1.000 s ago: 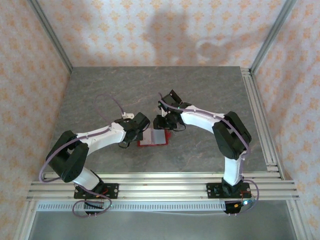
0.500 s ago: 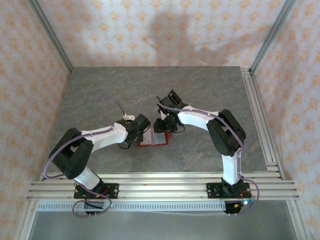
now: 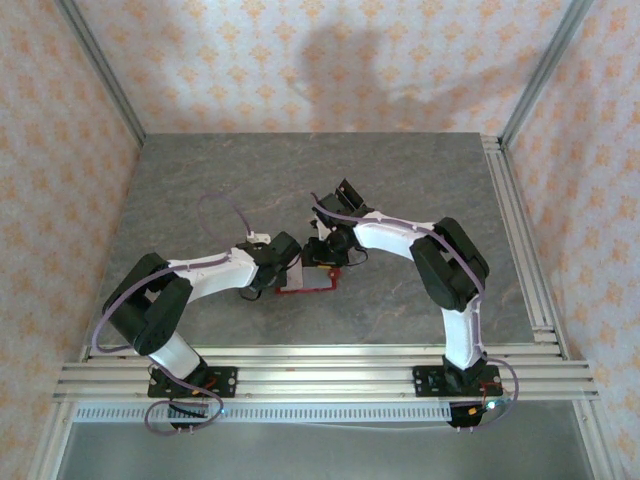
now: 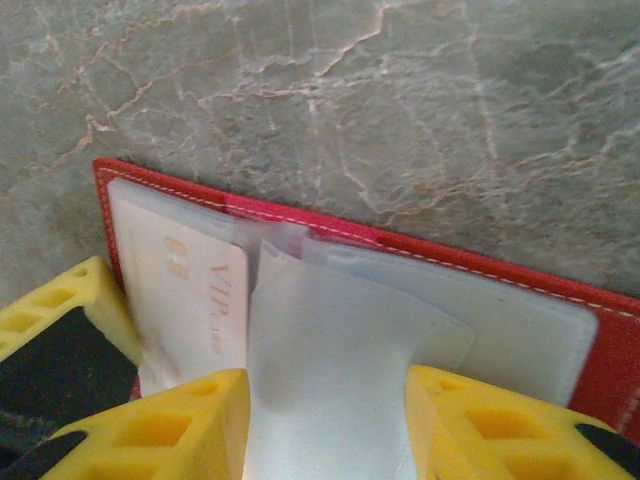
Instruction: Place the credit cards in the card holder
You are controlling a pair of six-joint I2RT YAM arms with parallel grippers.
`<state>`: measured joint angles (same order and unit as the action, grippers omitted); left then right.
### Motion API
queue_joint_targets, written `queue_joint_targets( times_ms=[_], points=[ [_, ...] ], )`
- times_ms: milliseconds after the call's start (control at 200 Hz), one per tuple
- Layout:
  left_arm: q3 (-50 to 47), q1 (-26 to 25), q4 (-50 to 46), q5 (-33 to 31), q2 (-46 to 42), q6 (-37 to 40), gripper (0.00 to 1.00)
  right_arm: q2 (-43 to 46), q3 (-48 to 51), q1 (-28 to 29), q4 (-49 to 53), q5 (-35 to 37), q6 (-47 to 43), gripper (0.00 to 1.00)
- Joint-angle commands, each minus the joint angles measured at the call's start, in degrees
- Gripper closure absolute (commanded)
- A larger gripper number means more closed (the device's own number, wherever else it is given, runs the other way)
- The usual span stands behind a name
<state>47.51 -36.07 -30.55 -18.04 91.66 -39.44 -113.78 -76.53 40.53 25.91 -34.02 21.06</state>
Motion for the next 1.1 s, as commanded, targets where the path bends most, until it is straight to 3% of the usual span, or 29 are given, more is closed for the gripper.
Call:
queue_joint_targets(
  times_ms=[0,205,530,786,1096],
  points=[
    [-0.72,-0.58,0.24,-0.45,-0.48,-0.56,0.02,-0.79,-0.59,0.60,-1.70,-2.29,2.30,0.55],
    [-0.68,-0.59,-0.83,-0.10,-4.86,0.06,0.02,-0.98,-0.12,0.60,-3.31,-3.05,3.63,0.55],
    [-3.65,-3.80,4.86,6.00,-13.02,-1.41,0.02,-0.95,0.41,0.67,-3.94,-2.79,3.99,0.55],
    [-4.09,-8.58,8.89,6.66,-12.91,-2.46,0.02,-1.18,0.42,0.66,-4.03,-2.80,3.99,0.55],
    [-3.31,-9.59,11.34,7.00,-8.49,-2.03,0.03,-1.24,0.63,0.60,-4.55,-2.78,4.17,0.55]
  ],
)
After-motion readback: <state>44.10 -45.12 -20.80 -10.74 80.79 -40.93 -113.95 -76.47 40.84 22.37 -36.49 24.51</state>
